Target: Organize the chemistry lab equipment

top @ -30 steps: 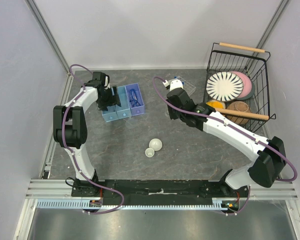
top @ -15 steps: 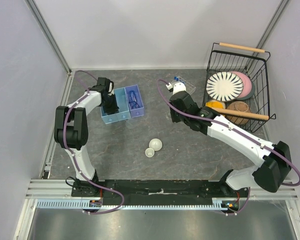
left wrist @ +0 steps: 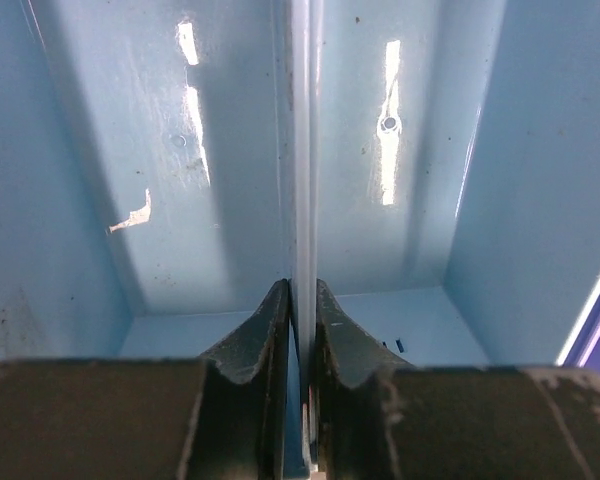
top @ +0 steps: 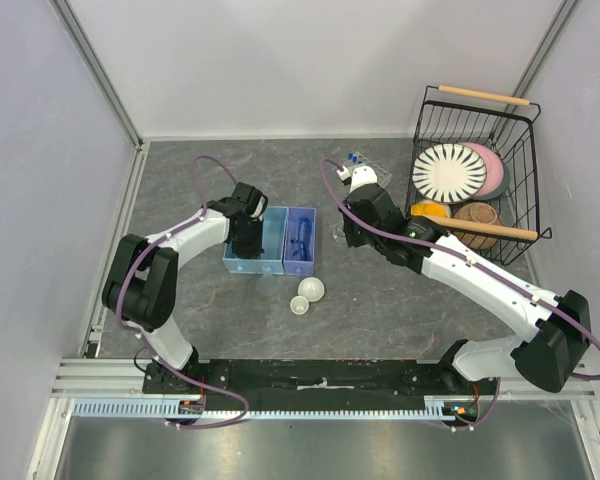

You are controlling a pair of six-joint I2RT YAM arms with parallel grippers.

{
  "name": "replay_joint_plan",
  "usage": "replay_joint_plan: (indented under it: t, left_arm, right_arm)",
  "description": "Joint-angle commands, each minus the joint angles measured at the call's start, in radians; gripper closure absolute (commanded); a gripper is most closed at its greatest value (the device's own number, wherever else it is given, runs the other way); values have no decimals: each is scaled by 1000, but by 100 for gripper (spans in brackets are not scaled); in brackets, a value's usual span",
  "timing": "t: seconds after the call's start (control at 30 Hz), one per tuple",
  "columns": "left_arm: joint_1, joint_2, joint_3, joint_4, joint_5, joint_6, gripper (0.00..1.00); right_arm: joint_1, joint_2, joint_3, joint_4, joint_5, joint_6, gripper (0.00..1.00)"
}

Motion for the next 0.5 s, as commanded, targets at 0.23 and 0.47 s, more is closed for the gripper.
replay_joint_plan:
  t: [0.23, 0.47]
  left_arm:
    - [-107, -122, -112, 61, 14, -68, 88]
    - [-161, -93, -76, 92, 34, -58, 87]
  right_arm:
    - [8, 6, 133, -14, -127, -13, 100]
    - [31, 66, 191, -22, -147, -19, 100]
